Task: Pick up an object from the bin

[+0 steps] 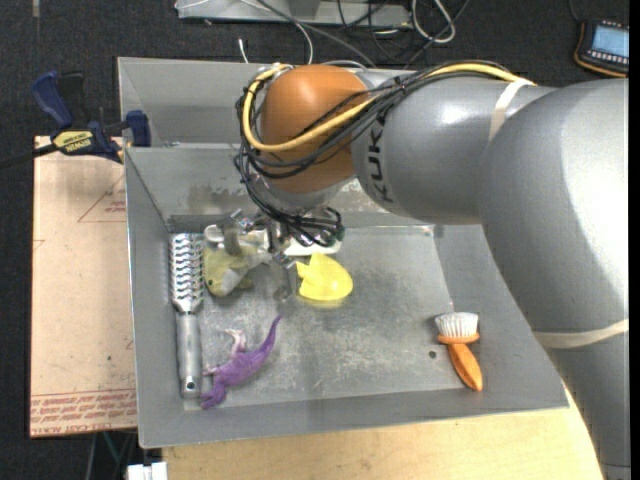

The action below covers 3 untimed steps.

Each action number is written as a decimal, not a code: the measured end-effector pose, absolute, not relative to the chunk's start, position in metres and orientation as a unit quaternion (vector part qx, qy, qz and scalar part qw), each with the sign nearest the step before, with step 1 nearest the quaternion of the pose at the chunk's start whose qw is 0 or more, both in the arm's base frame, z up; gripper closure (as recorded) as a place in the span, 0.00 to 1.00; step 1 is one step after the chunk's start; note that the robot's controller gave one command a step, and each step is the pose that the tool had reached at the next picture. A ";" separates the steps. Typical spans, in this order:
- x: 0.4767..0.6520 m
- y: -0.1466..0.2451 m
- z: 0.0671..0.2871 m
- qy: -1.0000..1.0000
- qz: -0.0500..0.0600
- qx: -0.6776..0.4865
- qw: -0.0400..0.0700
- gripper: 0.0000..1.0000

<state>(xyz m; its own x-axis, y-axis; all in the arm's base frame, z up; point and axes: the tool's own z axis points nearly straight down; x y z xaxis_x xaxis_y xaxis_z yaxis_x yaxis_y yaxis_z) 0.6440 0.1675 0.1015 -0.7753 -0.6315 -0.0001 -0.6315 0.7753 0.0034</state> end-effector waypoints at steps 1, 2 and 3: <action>0.642 0.157 0.070 -0.994 -0.004 0.110 -0.007 0.00; 0.652 0.138 0.073 -0.964 -0.003 0.266 -0.007 1.00; 0.652 0.138 0.074 -0.964 -0.003 0.266 -0.007 1.00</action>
Offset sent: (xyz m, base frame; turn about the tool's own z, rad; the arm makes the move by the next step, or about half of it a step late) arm 0.0056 -0.0307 -0.0315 0.1403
